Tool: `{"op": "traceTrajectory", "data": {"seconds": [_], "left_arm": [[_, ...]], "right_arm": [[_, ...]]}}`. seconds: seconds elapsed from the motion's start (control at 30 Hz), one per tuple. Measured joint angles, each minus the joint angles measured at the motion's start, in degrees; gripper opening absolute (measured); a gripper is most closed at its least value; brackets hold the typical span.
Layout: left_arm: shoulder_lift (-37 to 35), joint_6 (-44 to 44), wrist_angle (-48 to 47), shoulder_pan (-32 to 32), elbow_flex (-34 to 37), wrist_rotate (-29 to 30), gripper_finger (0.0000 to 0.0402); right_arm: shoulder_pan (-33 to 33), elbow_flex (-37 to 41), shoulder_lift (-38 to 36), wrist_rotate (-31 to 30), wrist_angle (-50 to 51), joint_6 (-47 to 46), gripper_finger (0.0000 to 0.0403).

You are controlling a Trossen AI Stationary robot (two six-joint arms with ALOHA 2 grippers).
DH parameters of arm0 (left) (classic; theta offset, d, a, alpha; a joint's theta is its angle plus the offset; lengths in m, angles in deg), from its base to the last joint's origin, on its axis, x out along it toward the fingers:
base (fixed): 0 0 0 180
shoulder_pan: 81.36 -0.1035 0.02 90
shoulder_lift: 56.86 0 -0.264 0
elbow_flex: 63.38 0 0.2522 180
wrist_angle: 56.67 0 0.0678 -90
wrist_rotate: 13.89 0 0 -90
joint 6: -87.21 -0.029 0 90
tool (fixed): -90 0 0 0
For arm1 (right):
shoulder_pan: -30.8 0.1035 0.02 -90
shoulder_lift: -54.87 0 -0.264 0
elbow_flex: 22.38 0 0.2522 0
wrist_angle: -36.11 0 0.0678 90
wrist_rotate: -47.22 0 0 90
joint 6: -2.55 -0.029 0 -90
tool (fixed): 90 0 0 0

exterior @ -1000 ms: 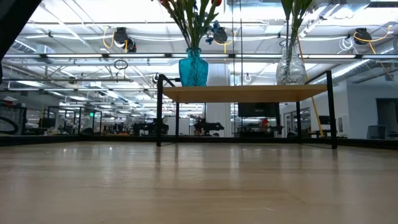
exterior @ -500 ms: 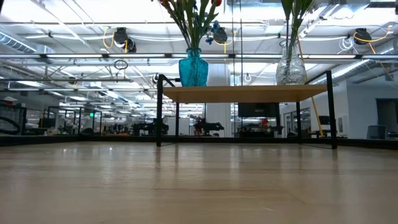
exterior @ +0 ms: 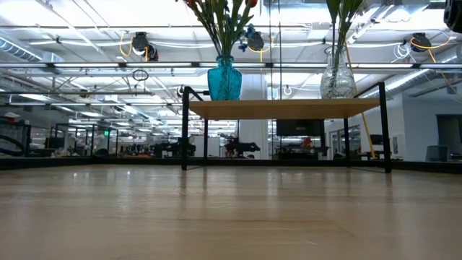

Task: Pick and place flowers into a vace then onto a shelf
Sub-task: Put the white tulip into the transparent vase

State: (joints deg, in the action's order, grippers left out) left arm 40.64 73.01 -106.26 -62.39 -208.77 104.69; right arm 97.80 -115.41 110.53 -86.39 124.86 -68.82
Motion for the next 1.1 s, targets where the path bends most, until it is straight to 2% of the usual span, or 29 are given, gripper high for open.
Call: {"op": "traceTrajectory", "data": {"seconds": [0.07,0.13,0.2,0.3,0.43,0.57,0.6,0.77,0.87,1.0,1.1], "left_arm": [[0.0,1.4,0.0,0.0,0.0,0.0,0.0129],[0.0,2.7,0.0,0.0,0.0,0.1,0.0129],[0.0,3.0,0.0,0.0,0.0,0.0,0.0129],[0.0,3.5,-0.4,0.0,0.0,0.0,0.0129],[0.0,5.1,-0.5,0.0,0.0,0.0,0.0129],[0.0,4.7,-0.8,0.0,0.0,0.0,0.0129],[0.0,4.3,-0.8,0.0,0.0,0.0,0.0129],[0.0,4.2,-1.3,0.0,0.0,0.0,0.0129],[0.0,4.0,-1.4,0.0,0.0,0.0,0.0129],[0.0,3.2,-1.3,0.0,0.0,0.0,0.0129],[0.0,2.1,-1.3,0.0,0.0,0.0,0.0129]], "right_arm": [[-1.5,0.5,-0.1,4.2,12.0,-15.4,0.0224],[-2.7,2.5,-1.1,10.5,15.3,-27.1,0.0224],[-3.8,6.6,-3.7,16.7,11.0,-29.0,0.0224],[-5.2,13.3,-5.5,21.3,6.2,-31.3,0.0224],[-8.2,24.2,-8.3,25.8,6.8,-36.1,0.0224],[-11.4,34.6,-13.3,27.0,4.2,-43.6,0.0224],[-12.1,36.9,-14.6,28.4,1.9,-44.0,0.0224],[-16.8,35.4,-14.8,28.5,0.8,-44.4,0.0224],[-19.8,35.9,-15.1,29.5,-5.7,-44.6,0.0224],[-23.9,35.9,-13.5,30.1,-14.8,-39.3,0.0224],[-27.1,36.6,-10.6,30.3,-23.0,-31.1,0.0224]]}}
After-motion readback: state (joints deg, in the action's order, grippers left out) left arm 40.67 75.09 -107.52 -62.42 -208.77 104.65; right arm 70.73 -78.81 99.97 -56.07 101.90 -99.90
